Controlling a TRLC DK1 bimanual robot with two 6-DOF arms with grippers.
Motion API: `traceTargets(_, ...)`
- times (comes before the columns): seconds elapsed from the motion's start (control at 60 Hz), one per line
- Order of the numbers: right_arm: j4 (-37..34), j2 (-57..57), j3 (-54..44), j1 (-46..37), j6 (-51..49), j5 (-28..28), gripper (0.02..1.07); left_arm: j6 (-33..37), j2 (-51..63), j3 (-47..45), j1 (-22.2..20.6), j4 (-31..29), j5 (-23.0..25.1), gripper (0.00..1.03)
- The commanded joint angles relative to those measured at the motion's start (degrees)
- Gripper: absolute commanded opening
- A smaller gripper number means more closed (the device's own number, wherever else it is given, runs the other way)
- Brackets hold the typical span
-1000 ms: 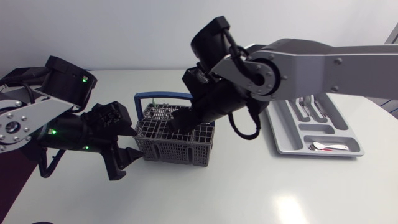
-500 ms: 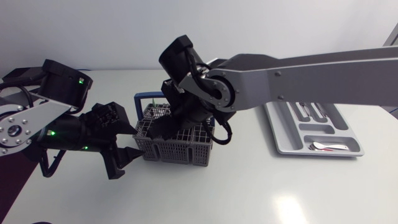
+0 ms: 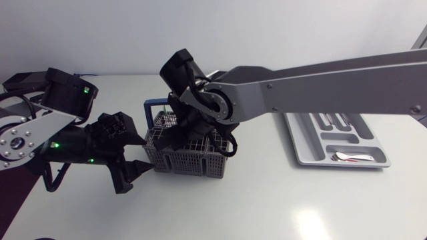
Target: Unload the cutlery basket into the drawer organizer.
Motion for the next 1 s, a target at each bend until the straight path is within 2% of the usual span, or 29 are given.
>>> traceTargets(0.0,0.52,1.49,1.61,0.41,1.51,0.75,0.42,1.58,-0.17,-1.48,0.46,0.62,0.87,0.81)
traceTargets(0.15,0.60,1.93,1.78,0.49,1.78,1.46,0.37,1.67,0.01,-1.48,0.63,0.97,0.87,0.81)
traceTargets(0.317,0.52,2.02,1.78,0.41,1.78,1.63,0.17,1.58,0.27,-1.48,0.54,1.23,0.87,0.81)
traceTargets(0.367,0.60,2.02,1.69,0.41,1.78,1.72,0.15,1.58,0.36,-1.48,0.54,1.23,0.87,0.81)
traceTargets(0.633,1.13,1.32,0.90,0.41,1.87,1.98,0.08,1.05,0.97,-2.01,0.28,2.20,0.87,0.81)
traceTargets(0.983,2.54,-2.02,-0.86,0.41,1.78,1.63,0.08,0.70,1.41,-2.09,-0.07,2.99,0.87,0.81)
